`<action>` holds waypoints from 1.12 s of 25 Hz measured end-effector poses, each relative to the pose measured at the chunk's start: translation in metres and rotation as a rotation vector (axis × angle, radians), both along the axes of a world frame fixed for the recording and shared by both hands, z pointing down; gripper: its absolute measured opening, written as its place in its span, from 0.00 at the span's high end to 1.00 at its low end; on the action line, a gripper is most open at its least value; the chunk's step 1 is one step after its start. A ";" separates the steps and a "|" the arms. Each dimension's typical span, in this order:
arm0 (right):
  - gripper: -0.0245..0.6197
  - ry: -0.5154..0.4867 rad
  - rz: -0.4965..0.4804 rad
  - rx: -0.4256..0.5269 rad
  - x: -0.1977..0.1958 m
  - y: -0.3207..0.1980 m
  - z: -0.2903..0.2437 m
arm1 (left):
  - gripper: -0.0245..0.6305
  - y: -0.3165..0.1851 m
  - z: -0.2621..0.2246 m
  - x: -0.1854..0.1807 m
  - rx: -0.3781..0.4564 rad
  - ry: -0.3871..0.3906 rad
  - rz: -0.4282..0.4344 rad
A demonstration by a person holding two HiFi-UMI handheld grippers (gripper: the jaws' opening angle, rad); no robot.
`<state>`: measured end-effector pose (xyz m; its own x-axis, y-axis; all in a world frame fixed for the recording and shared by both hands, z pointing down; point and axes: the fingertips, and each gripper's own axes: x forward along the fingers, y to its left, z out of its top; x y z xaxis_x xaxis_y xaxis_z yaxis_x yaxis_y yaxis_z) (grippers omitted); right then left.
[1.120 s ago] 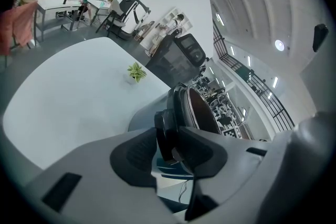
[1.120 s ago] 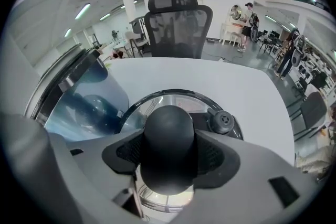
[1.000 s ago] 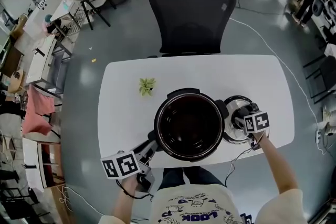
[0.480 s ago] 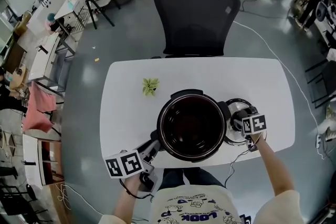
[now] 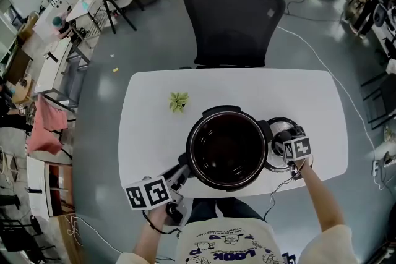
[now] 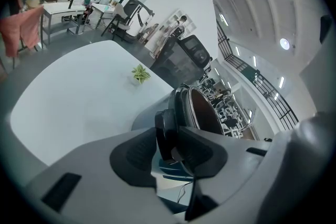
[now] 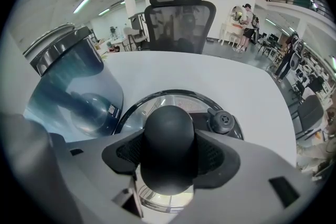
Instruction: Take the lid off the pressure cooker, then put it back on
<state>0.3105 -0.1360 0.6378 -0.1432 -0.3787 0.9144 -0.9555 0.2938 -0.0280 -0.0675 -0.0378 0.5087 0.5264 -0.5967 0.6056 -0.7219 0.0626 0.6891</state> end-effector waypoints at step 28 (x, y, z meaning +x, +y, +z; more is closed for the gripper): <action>0.29 -0.097 0.045 0.263 -0.002 0.005 -0.024 | 0.75 -0.002 0.000 0.002 0.006 -0.007 -0.018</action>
